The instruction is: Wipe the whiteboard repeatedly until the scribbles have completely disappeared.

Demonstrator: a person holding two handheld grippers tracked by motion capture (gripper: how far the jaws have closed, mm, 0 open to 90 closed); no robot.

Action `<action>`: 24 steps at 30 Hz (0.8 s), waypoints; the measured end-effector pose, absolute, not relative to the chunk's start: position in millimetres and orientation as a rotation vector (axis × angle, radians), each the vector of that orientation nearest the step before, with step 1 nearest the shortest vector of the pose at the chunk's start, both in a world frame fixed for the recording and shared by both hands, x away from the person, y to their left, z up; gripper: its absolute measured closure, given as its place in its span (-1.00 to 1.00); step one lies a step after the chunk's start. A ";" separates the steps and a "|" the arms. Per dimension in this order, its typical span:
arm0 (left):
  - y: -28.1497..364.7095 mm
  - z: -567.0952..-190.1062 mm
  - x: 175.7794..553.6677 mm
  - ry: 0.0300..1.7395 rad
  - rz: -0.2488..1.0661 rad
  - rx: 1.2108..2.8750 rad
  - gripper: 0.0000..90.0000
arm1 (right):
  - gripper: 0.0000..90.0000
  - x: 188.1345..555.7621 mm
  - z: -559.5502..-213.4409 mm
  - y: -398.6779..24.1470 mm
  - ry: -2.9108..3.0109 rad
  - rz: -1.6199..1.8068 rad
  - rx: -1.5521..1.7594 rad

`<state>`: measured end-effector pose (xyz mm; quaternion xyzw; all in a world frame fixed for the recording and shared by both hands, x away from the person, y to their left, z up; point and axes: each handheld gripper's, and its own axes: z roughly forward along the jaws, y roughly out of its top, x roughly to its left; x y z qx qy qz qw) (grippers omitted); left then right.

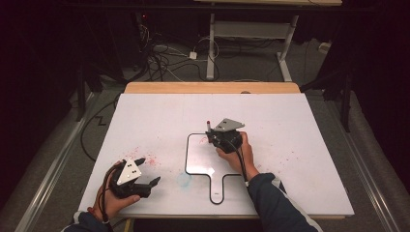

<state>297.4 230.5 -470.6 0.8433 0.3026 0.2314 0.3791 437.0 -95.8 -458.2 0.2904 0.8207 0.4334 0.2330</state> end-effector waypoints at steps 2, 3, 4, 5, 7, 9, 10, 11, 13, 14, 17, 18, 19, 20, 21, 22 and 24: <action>230.4 -470.8 297.1 0.770 0.589 2.159 -0.61 | 0.83 436.0 -457.8 -97.4 2.245 1.173 0.802; 230.5 -470.8 297.0 0.771 0.589 2.158 -0.61 | 0.83 435.3 -457.0 -99.4 2.240 1.153 0.802; 230.5 -470.9 296.9 0.773 0.587 2.157 -0.61 | 0.83 434.8 -456.5 -102.2 2.233 1.140 0.818; 230.5 -471.1 296.8 0.774 0.586 2.157 -0.61 | 0.83 435.1 -456.5 -105.7 2.226 1.144 0.834; 230.0 -471.5 296.9 0.774 0.584 2.160 -0.61 | 0.83 433.0 -458.2 -111.6 2.228 1.201 0.866; 229.4 -471.2 296.9 0.777 0.578 2.158 -0.61 | 0.83 430.7 -458.9 -111.2 2.232 1.214 0.862; 229.3 -470.6 296.7 0.775 0.575 2.154 -0.61 | 0.83 429.1 -458.8 -110.9 2.241 1.217 0.840; 229.1 -470.2 296.4 0.775 0.574 2.149 -0.61 | 0.83 426.8 -456.9 -112.7 2.245 1.170 0.810; 228.6 -469.9 296.0 0.774 0.573 2.147 -0.61 | 0.83 427.2 -456.5 -116.3 2.235 1.151 0.813; 228.3 -470.0 296.0 0.773 0.573 2.149 -0.61 | 0.83 430.0 -456.2 -126.7 2.207 1.136 0.858; 227.7 -470.5 296.5 0.772 0.569 2.153 -0.61 | 0.83 431.5 -456.4 -134.7 2.184 1.135 0.899; 227.5 -470.6 296.9 0.770 0.569 2.154 -0.61 | 0.83 431.2 -456.8 -135.9 2.182 1.152 0.915; 227.0 -470.8 297.1 0.773 0.567 2.155 -0.61 | 0.83 430.0 -457.1 -135.2 2.181 1.150 0.911; 226.7 -470.7 297.2 0.771 0.565 2.156 -0.61 | 0.83 428.7 -456.9 -133.9 2.195 1.154 0.890; 226.6 -470.3 297.2 0.768 0.564 2.154 -0.61 | 0.83 427.1 -456.5 -133.1 2.208 1.156 0.874; 226.5 -470.2 297.0 0.766 0.561 2.151 -0.61 | 0.83 426.0 -455.8 -133.6 2.214 1.139 0.852; 226.3 -470.8 297.1 0.766 0.560 2.155 -0.61 | 0.83 426.3 -454.7 -141.2 2.197 1.090 0.847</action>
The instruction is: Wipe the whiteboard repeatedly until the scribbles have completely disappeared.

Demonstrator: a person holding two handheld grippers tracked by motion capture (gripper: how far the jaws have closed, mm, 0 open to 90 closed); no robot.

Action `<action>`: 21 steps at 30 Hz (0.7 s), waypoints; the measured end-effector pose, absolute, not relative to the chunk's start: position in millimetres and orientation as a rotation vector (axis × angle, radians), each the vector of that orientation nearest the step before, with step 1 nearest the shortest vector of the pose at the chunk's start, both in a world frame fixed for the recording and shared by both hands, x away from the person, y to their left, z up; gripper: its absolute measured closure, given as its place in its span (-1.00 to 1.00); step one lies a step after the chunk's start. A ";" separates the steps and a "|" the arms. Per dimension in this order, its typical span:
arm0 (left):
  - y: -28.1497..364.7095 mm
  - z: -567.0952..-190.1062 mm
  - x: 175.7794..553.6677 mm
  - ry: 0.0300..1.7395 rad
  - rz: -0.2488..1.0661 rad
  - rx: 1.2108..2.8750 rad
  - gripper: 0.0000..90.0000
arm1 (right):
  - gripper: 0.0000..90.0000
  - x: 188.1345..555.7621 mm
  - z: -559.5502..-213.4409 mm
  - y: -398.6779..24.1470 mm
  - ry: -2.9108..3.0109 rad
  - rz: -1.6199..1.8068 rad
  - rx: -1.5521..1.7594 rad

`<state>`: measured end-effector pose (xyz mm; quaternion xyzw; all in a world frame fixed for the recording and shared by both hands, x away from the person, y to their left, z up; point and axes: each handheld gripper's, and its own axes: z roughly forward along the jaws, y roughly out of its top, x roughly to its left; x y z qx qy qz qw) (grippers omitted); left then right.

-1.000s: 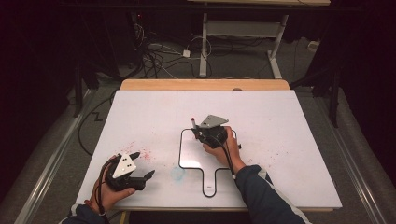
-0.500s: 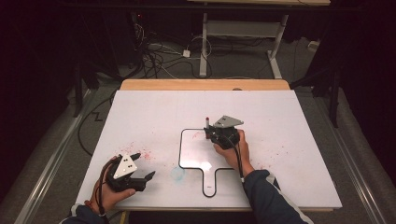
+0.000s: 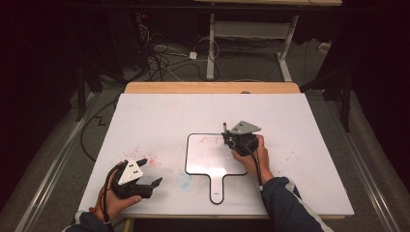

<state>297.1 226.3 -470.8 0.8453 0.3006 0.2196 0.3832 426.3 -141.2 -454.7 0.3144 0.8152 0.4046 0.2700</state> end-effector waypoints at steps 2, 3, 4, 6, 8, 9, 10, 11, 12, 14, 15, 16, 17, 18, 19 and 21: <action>226.6 -471.6 297.4 0.767 0.557 2.161 -0.61 | 0.83 429.0 -454.4 -154.9 2.174 1.106 0.921; 226.5 -471.9 297.6 0.768 0.558 2.163 -0.61 | 0.83 429.1 -454.7 -159.8 2.169 1.120 0.936; 226.2 -471.9 297.7 0.768 0.556 2.163 -0.61 | 0.83 427.7 -455.1 -162.0 2.173 1.142 0.945; 225.2 -471.5 297.6 0.764 0.556 2.163 -0.61 | 0.83 422.4 -456.0 -160.5 2.189 1.160 0.914; 224.1 -471.3 297.7 0.759 0.557 2.165 -0.61 | 0.83 417.8 -455.2 -158.5 2.207 1.142 0.880; 223.7 -471.3 297.7 0.758 0.559 2.168 -0.61 | 0.83 417.6 -454.7 -160.2 2.206 1.127 0.869; 223.5 -471.4 297.5 0.757 0.562 2.170 -0.61 | 0.83 418.0 -454.6 -163.4 2.190 1.106 0.874; 223.4 -471.4 297.4 0.757 0.561 2.170 -0.61 | 0.83 419.1 -454.6 -167.8 2.173 1.090 0.888; 223.4 -471.5 297.3 0.760 0.558 2.168 -0.61 | 0.83 420.5 -454.5 -172.7 2.154 1.074 0.910; 223.3 -471.6 297.7 0.759 0.557 2.168 -0.61 | 0.83 421.8 -454.8 -178.0 2.140 1.090 0.943; 223.1 -471.7 297.8 0.758 0.558 2.170 -0.61 | 0.83 420.7 -454.7 -177.0 2.140 1.084 0.941; 222.9 -471.7 297.9 0.756 0.557 2.171 -0.61 | 0.83 419.0 -454.9 -174.3 2.149 1.091 0.934; 222.7 -471.6 298.1 0.752 0.557 2.172 -0.61 | 0.83 417.7 -455.5 -170.9 2.164 1.114 0.911; 222.4 -471.5 298.1 0.752 0.557 2.173 -0.61 | 0.83 416.1 -456.4 -166.8 2.174 1.136 0.896; 222.1 -471.5 298.1 0.751 0.558 2.174 -0.61 | 0.83 414.9 -456.6 -163.6 2.182 1.139 0.881; 222.2 -471.6 297.9 0.751 0.555 2.173 -0.61 | 0.82 415.2 -456.6 -162.3 2.179 1.125 0.866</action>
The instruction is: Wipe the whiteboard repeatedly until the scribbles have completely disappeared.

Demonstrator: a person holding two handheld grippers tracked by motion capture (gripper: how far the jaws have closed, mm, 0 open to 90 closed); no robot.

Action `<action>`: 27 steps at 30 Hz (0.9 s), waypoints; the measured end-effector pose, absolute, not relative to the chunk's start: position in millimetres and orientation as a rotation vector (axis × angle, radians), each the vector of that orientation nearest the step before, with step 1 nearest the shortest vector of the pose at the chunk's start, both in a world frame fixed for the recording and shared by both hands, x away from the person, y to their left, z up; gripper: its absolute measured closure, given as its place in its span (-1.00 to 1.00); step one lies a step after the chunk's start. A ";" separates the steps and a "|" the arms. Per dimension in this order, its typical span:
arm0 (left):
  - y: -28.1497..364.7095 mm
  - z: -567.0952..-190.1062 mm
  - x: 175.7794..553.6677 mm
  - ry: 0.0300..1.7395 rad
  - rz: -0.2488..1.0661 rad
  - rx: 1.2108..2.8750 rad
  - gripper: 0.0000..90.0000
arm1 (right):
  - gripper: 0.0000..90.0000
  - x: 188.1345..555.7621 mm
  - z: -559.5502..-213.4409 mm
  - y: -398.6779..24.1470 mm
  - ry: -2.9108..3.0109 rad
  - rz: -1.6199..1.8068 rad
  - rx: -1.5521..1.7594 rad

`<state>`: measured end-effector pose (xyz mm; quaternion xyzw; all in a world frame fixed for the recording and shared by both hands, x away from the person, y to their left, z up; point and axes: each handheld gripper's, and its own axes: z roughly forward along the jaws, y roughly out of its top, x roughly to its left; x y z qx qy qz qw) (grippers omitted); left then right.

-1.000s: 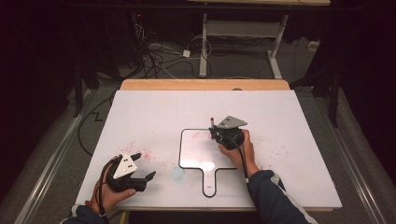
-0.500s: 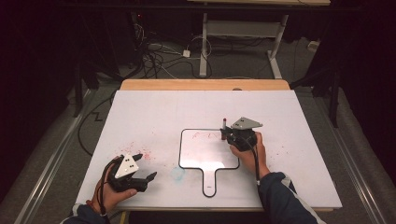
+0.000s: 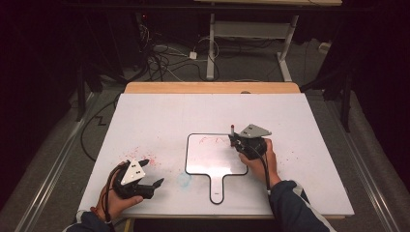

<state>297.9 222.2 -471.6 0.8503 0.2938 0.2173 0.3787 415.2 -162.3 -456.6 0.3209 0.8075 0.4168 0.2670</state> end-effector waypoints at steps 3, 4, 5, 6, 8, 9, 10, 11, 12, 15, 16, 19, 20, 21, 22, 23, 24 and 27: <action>222.6 -471.8 297.3 0.750 0.553 2.175 -0.61 | 0.83 422.4 -457.1 -174.6 2.126 1.098 0.925; 222.9 -471.6 297.1 0.750 0.554 2.173 -0.61 | 0.83 424.9 -457.4 -179.8 2.109 1.106 0.961; 223.0 -471.4 297.0 0.749 0.555 2.173 -0.61 | 0.83 426.9 -457.7 -184.0 2.102 1.120 0.985; 223.1 -471.2 296.9 0.750 0.556 2.173 -0.61 | 0.83 427.9 -457.9 -186.2 2.096 1.128 0.996; 223.1 -471.0 297.0 0.751 0.557 2.170 -0.61 | 0.83 426.3 -457.4 -185.0 2.107 1.131 0.993; 222.9 -470.9 297.0 0.751 0.557 2.170 -0.61 | 0.83 424.3 -456.6 -183.0 2.120 1.122 0.978; 222.7 -470.9 296.9 0.750 0.557 2.172 -0.61 | 0.83 422.1 -456.2 -181.0 2.136 1.119 0.953; 222.5 -471.0 296.8 0.748 0.558 2.173 -0.61 | 0.83 419.6 -456.0 -179.5 2.147 1.112 0.927; 222.3 -471.0 296.6 0.746 0.556 2.172 -0.61 | 0.83 417.9 -455.9 -178.8 2.153 1.104 0.905; 222.1 -471.0 296.0 0.744 0.555 2.172 -0.61 | 0.83 419.0 -455.9 -179.7 2.152 1.103 0.910; 222.1 -470.9 295.9 0.743 0.552 2.169 -0.61 | 0.83 421.1 -456.6 -179.9 2.141 1.099 0.906; 221.1 -470.2 296.4 0.737 0.552 2.171 -0.61 | 0.83 426.9 -459.2 -179.6 2.106 1.095 0.911; 220.5 -470.1 296.2 0.734 0.549 2.167 -0.61 | 0.83 427.0 -459.0 -179.2 2.109 1.098 0.913; 220.3 -470.1 296.2 0.730 0.550 2.169 -0.61 | 0.83 425.3 -458.0 -178.7 2.120 1.091 0.911; 220.2 -470.4 296.2 0.728 0.550 2.172 -0.61 | 0.83 423.5 -457.0 -178.7 2.134 1.090 0.898; 220.2 -471.0 296.4 0.728 0.546 2.175 -0.61 | 0.83 421.1 -455.9 -178.9 2.152 1.088 0.891; 220.4 -471.3 296.7 0.730 0.543 2.178 -0.61 | 0.83 419.0 -455.1 -179.0 2.164 1.085 0.881; 220.1 -471.3 296.7 0.734 0.540 2.174 -0.61 | 0.83 418.8 -454.8 -181.2 2.159 1.061 0.871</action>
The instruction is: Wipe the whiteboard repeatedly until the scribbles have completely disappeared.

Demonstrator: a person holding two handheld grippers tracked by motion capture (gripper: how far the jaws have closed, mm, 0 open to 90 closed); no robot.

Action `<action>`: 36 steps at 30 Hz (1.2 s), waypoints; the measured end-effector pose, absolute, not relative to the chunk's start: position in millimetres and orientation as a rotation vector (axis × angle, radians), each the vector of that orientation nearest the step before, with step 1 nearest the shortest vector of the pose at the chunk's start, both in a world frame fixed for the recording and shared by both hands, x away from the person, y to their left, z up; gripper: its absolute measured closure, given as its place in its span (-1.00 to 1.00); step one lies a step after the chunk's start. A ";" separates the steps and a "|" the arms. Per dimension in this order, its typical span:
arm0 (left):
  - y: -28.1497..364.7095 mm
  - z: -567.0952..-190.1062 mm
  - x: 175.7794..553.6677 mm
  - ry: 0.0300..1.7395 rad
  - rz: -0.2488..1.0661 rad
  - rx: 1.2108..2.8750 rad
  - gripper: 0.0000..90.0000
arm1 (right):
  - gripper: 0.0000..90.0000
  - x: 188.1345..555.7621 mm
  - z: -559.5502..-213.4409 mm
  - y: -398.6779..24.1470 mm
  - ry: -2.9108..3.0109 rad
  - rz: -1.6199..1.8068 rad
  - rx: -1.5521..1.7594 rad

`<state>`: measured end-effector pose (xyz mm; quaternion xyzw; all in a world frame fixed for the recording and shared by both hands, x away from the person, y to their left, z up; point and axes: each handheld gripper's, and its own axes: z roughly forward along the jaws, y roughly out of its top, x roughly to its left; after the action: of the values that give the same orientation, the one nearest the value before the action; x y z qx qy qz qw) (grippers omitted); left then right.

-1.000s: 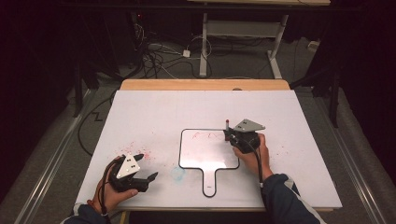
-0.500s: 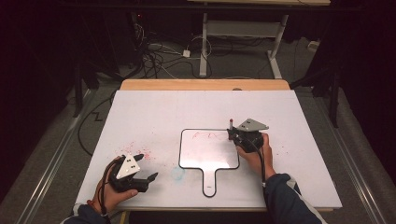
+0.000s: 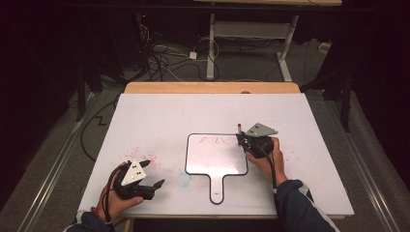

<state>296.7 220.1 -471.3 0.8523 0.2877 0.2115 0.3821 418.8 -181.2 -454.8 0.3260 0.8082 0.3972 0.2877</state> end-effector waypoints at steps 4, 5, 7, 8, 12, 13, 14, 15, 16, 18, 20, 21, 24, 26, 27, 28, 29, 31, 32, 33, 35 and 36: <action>217.5 -470.5 296.5 0.721 0.543 2.177 -0.61 | 0.83 429.6 -456.4 -182.7 2.117 1.068 0.924; 216.9 -470.8 296.9 0.720 0.541 2.179 -0.61 | 0.83 431.5 -456.6 -181.0 2.116 1.071 0.928; 216.1 -471.9 298.3 0.720 0.536 2.185 -0.61 | 0.83 434.1 -457.2 -175.1 2.123 1.080 0.911; 215.7 -472.1 298.8 0.718 0.536 2.187 -0.61 | 0.83 434.9 -457.4 -171.7 2.130 1.088 0.905; 216.7 -472.1 298.6 0.717 0.532 2.185 -0.61 | 0.82 432.6 -457.3 -162.7 2.156 1.117 0.888; 217.2 -472.3 298.4 0.721 0.532 2.184 -0.61 | 0.83 432.2 -456.7 -162.7 2.162 1.103 0.876; 217.7 -472.2 298.4 0.722 0.532 2.185 -0.61 | 0.83 432.7 -456.2 -163.6 2.154 1.079 0.874; 218.1 -472.0 298.3 0.723 0.533 2.184 -0.61 | 0.83 434.0 -456.1 -165.7 2.142 1.057 0.876; 218.2 -471.9 298.1 0.722 0.533 2.181 -0.61 | 0.83 435.8 -456.6 -168.3 2.130 1.055 0.891; 218.1 -471.6 297.7 0.719 0.534 2.180 -0.61 | 0.83 438.6 -457.1 -170.7 2.122 1.076 0.918; 217.6 -472.0 298.0 0.720 0.534 2.186 -0.61 | 0.83 439.7 -457.0 -165.5 2.127 1.075 0.916; 217.3 -472.0 298.2 0.720 0.532 2.186 -0.61 | 0.82 439.8 -456.4 -161.1 2.144 1.087 0.903; 217.0 -471.9 298.3 0.713 0.531 2.187 -0.61 | 0.82 436.4 -455.4 -145.5 2.190 1.096 0.853; 217.6 -472.1 298.0 0.717 0.530 2.186 -0.61 | 0.83 435.3 -455.1 -140.5 2.201 1.093 0.834; 218.2 -472.0 297.8 0.718 0.531 2.184 -0.61 | 0.83 435.9 -455.1 -141.1 2.201 1.090 0.831; 218.7 -472.0 297.5 0.722 0.529 2.180 -0.61 | 0.83 437.1 -455.3 -142.9 2.191 1.086 0.848; 219.2 -471.9 297.5 0.722 0.529 2.181 -0.61 | 0.83 438.8 -455.2 -145.1 2.178 1.078 0.867; 219.4 -472.0 297.5 0.721 0.530 2.182 -0.61 | 0.83 440.8 -455.1 -145.4 2.169 1.078 0.891; 219.2 -471.9 297.7 0.721 0.530 2.182 -0.61 | 0.82 440.9 -455.3 -142.5 2.171 1.077 0.875; 218.9 -471.9 297.7 0.722 0.528 2.181 -0.61 | 0.83 439.6 -455.5 -137.4 2.181 1.085 0.866; 218.3 -471.8 297.8 0.716 0.530 2.184 -0.61 | 0.82 436.7 -456.2 -125.3 2.199 1.093 0.823; 218.2 -471.9 297.8 0.715 0.529 2.185 -0.61 | 0.82 435.5 -456.3 -119.8 2.210 1.103 0.808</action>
<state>297.8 218.2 -471.9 0.8562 0.2804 0.2072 0.3814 435.5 -119.8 -456.3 0.2995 0.8192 0.4089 0.2683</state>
